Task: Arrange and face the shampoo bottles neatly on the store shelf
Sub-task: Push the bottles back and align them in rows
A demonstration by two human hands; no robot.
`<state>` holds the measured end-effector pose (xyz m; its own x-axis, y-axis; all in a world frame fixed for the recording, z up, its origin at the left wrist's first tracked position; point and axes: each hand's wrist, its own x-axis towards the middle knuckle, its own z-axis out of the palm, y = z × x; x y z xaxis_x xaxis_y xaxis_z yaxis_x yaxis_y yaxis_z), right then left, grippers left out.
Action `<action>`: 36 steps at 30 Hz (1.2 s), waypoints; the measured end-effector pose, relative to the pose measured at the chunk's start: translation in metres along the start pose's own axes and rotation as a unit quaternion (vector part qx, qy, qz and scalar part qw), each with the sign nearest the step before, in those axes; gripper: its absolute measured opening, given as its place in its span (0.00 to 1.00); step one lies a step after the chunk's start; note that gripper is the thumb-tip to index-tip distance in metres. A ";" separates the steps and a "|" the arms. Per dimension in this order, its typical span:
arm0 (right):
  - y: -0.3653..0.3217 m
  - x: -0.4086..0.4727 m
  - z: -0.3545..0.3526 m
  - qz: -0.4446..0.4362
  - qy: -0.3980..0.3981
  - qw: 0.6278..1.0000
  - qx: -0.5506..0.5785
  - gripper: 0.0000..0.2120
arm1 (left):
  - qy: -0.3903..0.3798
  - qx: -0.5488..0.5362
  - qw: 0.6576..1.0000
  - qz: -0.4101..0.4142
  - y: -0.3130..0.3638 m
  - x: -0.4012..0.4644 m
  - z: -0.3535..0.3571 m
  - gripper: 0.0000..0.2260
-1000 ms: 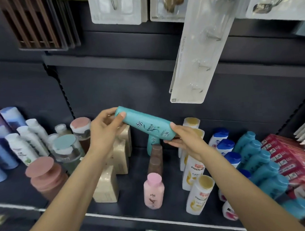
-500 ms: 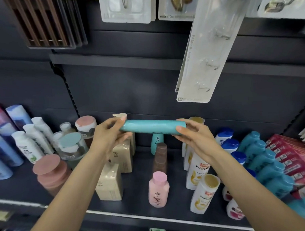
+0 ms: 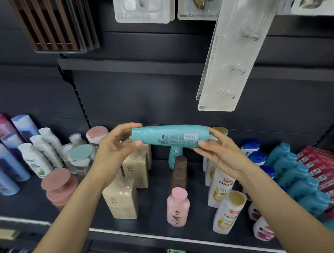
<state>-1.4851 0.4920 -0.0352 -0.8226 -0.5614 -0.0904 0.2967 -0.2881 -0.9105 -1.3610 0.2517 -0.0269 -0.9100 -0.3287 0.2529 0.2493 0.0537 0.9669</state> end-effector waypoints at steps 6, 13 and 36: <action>0.003 0.003 0.006 -0.020 0.029 0.998 0.056 0.17 | 0.045 -0.073 0.995 -0.057 -0.002 0.005 0.006 0.17; 0.004 0.009 0.004 -0.032 0.073 0.995 0.067 0.10 | 0.058 -0.115 0.986 -0.104 -0.003 0.005 0.013 0.15; 0.002 0.029 -0.005 -0.105 0.056 0.906 -0.406 0.22 | 0.064 -0.093 0.993 -0.039 -0.005 0.031 0.016 0.17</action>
<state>-1.5114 0.4792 -0.0415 -0.8767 -0.4658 0.1201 -0.2895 0.3115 -0.9051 -1.3958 0.2563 -0.0233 -0.8821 -0.4436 0.1587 0.2467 -0.1479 0.9577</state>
